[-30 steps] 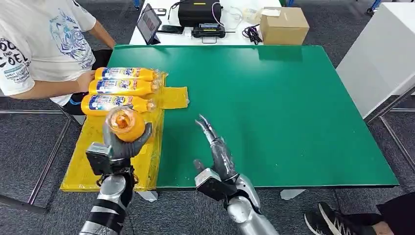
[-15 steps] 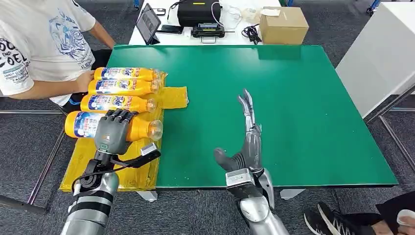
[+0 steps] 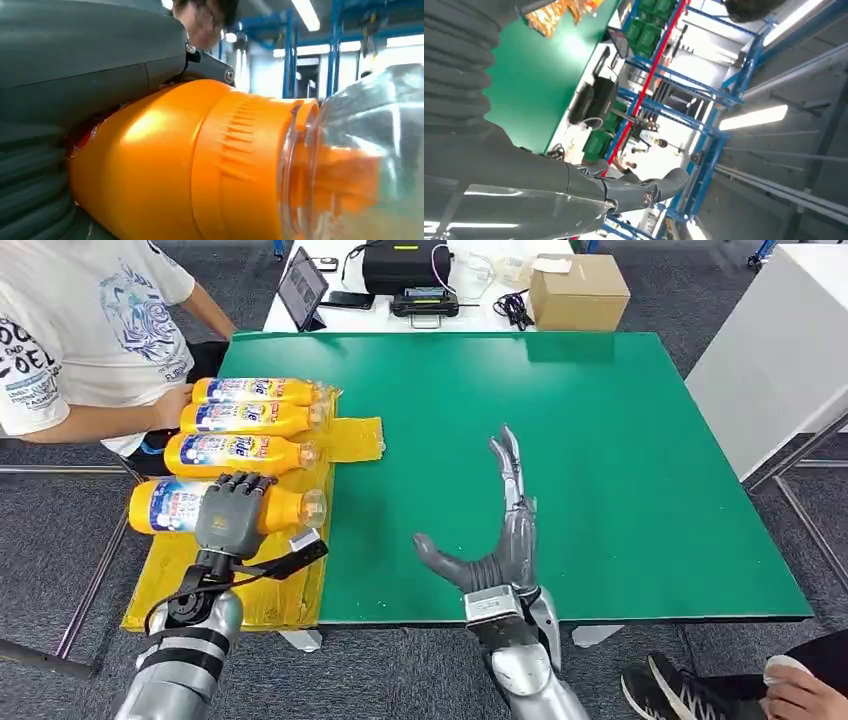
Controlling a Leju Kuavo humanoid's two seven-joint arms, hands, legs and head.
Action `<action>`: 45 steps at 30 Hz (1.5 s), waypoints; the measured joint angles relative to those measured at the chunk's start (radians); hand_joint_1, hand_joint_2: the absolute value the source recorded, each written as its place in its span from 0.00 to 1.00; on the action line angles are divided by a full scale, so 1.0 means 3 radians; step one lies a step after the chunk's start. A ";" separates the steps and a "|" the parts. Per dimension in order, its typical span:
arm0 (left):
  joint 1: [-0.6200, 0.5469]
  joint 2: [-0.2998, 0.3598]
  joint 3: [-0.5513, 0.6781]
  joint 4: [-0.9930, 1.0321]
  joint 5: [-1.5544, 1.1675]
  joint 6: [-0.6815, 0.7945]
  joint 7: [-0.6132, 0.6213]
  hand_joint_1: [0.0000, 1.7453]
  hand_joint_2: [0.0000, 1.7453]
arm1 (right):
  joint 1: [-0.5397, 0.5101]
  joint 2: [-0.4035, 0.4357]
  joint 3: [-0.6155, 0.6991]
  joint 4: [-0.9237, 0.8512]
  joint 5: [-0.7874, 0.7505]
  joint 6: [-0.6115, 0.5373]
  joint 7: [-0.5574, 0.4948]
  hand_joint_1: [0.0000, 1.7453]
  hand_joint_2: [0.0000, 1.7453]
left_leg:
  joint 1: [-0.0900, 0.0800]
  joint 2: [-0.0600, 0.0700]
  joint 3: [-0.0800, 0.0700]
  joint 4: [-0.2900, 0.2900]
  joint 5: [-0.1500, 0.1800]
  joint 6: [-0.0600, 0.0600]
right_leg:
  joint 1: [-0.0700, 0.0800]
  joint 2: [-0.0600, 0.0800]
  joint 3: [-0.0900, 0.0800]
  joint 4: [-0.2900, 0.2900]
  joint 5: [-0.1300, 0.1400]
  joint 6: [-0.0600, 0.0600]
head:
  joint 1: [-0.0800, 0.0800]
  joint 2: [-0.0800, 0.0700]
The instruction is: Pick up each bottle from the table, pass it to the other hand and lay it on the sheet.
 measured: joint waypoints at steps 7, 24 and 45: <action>-0.0313 0.0164 -0.0245 0.0810 0.0164 -0.0251 0.0182 1.00 1.00 | 0.0032 0.0000 -0.0027 0.0000 0.0052 0.0213 0.0065 0.00 1.00 | 0.0000 0.0001 0.0000 0.0000 0.0000 0.0000 | 0.0000 0.0000 0.0000 0.0000 0.0000 0.0000 | 0.0000 0.0000; -0.0762 0.0384 -0.0398 0.1429 0.0235 -0.0717 0.0381 1.00 1.00 | 0.0043 0.0029 -0.0029 0.0075 0.0064 0.0462 0.0072 0.00 1.00 | 0.0001 -0.0001 0.0001 -0.0001 0.0002 -0.0002 | 0.0000 0.0000 0.0003 0.0002 0.0000 -0.0001 | 0.0000 0.0000; -0.0926 0.0319 -0.0062 0.1471 0.1838 -0.2471 -0.0548 0.00 0.00 | -0.0040 0.0050 -0.0067 0.0263 0.0033 0.0445 0.0136 0.00 1.00 | 0.0000 -0.0014 0.0016 -0.0001 0.0002 -0.0002 | -0.0001 -0.0005 0.0022 0.0001 -0.0001 -0.0001 | 0.0000 0.0000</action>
